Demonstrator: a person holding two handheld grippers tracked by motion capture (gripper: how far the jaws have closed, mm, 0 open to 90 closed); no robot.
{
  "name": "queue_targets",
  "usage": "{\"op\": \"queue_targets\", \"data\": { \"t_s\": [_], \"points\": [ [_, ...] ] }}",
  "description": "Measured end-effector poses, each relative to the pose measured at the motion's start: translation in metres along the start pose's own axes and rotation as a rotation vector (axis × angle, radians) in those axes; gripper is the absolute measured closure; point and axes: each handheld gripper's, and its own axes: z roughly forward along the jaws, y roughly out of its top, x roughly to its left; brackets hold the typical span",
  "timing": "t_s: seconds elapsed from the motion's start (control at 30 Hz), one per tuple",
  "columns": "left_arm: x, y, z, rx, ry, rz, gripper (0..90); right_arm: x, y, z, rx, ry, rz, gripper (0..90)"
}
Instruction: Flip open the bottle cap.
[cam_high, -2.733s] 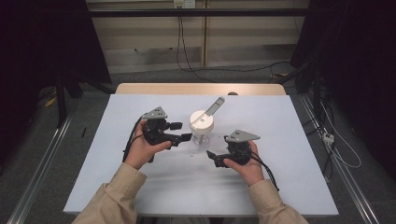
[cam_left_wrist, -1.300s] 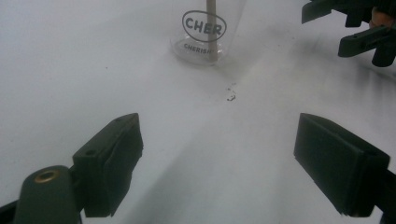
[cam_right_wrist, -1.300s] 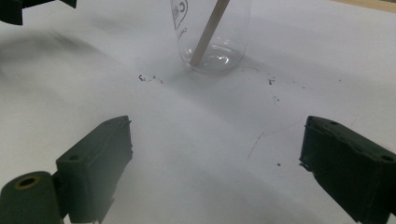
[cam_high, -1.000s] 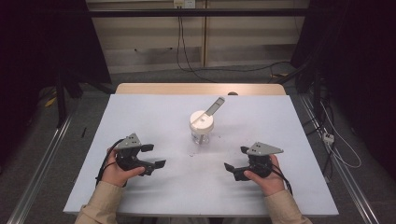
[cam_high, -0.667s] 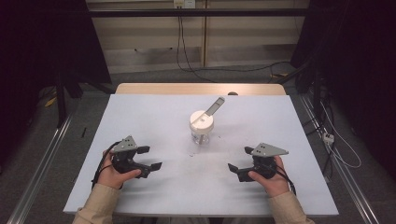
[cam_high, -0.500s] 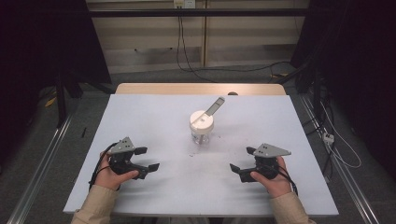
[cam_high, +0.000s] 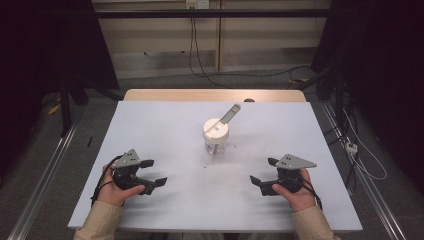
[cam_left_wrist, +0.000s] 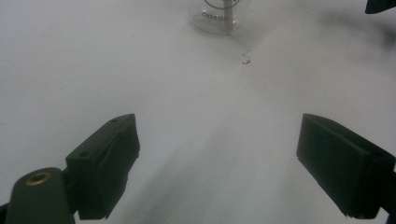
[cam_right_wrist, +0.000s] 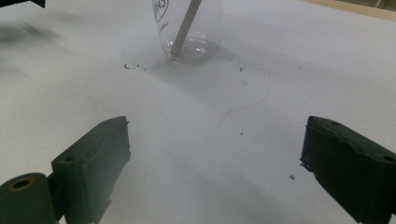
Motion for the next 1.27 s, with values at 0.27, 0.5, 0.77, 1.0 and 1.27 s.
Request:
{"op": "queue_targets", "data": {
  "t_s": [0.27, 0.5, 0.77, 1.0, 1.27],
  "points": [
    [0.001, -0.003, -0.004, -0.003, 0.005, -0.003, 12.5, -0.002, -0.001, -0.002, 0.0, -0.004, -0.004, 7.6],
    [0.002, -0.004, -0.005, -0.003, 0.005, -0.015, 12.5, -0.004, -0.004, -0.006, 0.005, -0.01, -0.004, 7.6],
    [0.001, -0.003, -0.005, 0.0, 0.004, -0.009, 12.6, -0.008, -0.007, -0.014, 0.001, -0.02, 0.0, 7.6],
    [0.002, -0.003, -0.006, -0.005, 0.002, -0.008, 12.8, -0.01, -0.011, -0.019, 0.001, -0.032, 0.006, 7.6],
    [0.002, -0.004, -0.004, -0.001, 0.007, -0.009, 12.8, -0.011, -0.013, -0.02, 0.001, -0.036, 0.01, 7.6]
  ]
}}
